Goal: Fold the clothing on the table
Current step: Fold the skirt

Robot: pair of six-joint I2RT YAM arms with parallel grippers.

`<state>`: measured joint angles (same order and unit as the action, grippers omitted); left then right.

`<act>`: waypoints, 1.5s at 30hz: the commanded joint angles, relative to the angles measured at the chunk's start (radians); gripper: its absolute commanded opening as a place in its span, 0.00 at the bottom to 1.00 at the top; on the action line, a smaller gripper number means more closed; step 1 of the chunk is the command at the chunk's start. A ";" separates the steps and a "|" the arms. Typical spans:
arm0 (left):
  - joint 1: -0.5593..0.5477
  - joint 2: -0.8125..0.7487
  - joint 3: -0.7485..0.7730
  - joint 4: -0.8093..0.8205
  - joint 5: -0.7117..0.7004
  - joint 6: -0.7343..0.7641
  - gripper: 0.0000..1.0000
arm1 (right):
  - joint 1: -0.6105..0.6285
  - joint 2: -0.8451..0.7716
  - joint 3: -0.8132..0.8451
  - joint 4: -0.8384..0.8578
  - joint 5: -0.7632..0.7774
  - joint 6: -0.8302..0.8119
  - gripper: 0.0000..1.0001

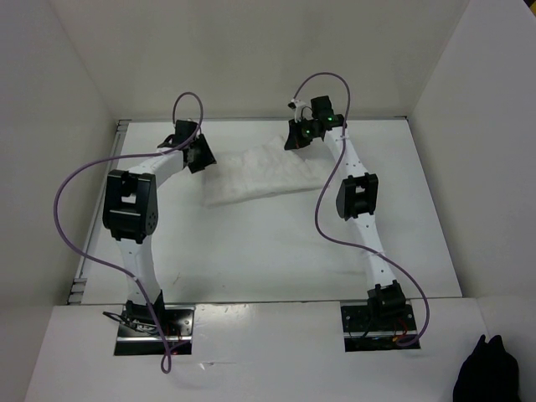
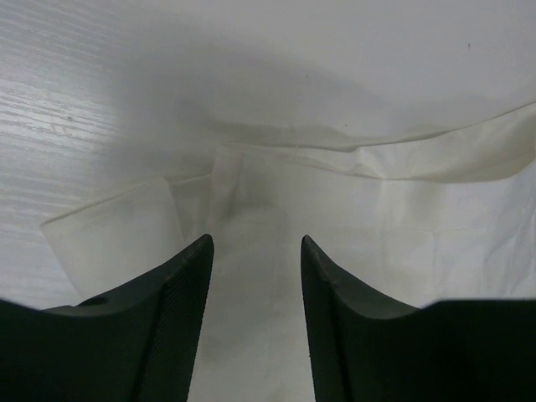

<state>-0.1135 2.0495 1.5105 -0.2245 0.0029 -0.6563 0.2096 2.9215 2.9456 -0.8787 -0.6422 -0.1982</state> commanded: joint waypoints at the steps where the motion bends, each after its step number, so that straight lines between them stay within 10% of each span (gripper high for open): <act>1: -0.024 0.011 0.028 0.068 -0.053 0.047 0.52 | 0.007 -0.007 0.052 -0.016 -0.028 0.013 0.00; 38: -0.043 0.095 0.065 0.079 -0.090 0.165 0.49 | 0.007 -0.007 0.043 -0.025 -0.050 0.013 0.00; 45: -0.052 0.097 0.065 0.100 -0.099 0.165 0.08 | 0.007 -0.007 0.043 -0.025 -0.036 0.022 0.00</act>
<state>-0.1581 2.1437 1.5452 -0.1741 -0.1055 -0.4984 0.2096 2.9215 2.9456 -0.8902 -0.6685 -0.1967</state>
